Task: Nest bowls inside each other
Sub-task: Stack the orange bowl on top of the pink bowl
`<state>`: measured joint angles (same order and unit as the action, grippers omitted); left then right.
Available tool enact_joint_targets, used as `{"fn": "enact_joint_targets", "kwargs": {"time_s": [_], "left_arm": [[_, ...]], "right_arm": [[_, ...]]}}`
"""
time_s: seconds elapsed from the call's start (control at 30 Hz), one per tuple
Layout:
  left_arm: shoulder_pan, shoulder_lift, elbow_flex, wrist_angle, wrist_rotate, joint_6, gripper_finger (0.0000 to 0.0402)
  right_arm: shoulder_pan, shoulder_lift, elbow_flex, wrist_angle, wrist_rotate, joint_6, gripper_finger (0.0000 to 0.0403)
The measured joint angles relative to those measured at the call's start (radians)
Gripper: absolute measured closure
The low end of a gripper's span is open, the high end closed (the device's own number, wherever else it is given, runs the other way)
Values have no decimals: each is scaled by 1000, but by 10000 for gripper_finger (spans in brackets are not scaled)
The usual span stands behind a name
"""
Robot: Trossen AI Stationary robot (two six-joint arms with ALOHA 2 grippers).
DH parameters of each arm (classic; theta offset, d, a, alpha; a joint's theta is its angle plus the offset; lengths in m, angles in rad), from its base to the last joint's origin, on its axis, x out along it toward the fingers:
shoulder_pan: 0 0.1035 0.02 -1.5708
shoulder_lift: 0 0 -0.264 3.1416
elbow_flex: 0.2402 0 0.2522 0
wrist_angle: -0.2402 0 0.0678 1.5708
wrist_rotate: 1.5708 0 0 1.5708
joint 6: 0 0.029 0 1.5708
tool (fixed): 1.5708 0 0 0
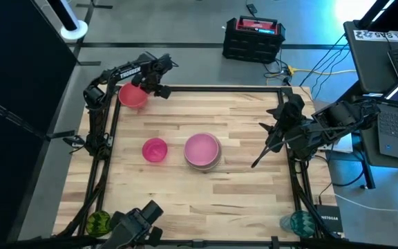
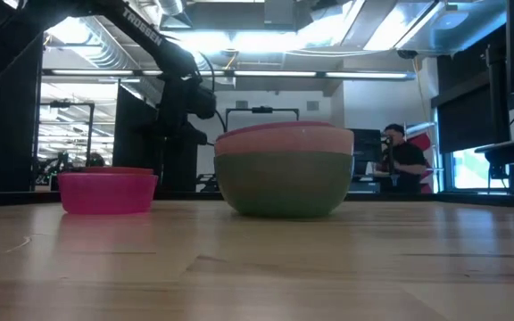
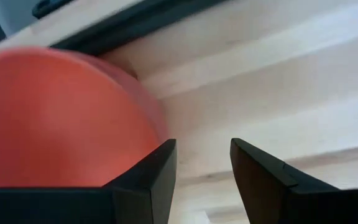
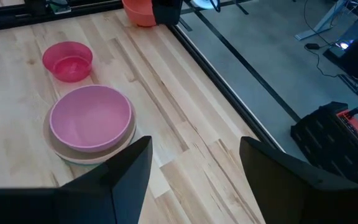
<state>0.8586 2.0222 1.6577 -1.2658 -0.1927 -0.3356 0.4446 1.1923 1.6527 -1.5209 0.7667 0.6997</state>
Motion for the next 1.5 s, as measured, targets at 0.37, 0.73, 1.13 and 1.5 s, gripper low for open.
{"fn": "enact_joint_targets", "kwargs": {"time_s": [0.37, 0.73, 1.13, 1.5], "left_arm": [[10, -2, 0, -17, -45, -69, 263], [50, 14, -14, -33, -52, -58, 279], [51, 14, -14, -31, -52, -28, 370], [51, 15, -14, -34, -44, 20, 399]], "right_arm": [[0, 0, 0, 0, 0, -26, 173], [0, 0, 0, -1, 0, -61, 173], [0, 0, 0, -1, 0, -75, 173], [0, 0, 0, 0, -1, -77, 173]]}}
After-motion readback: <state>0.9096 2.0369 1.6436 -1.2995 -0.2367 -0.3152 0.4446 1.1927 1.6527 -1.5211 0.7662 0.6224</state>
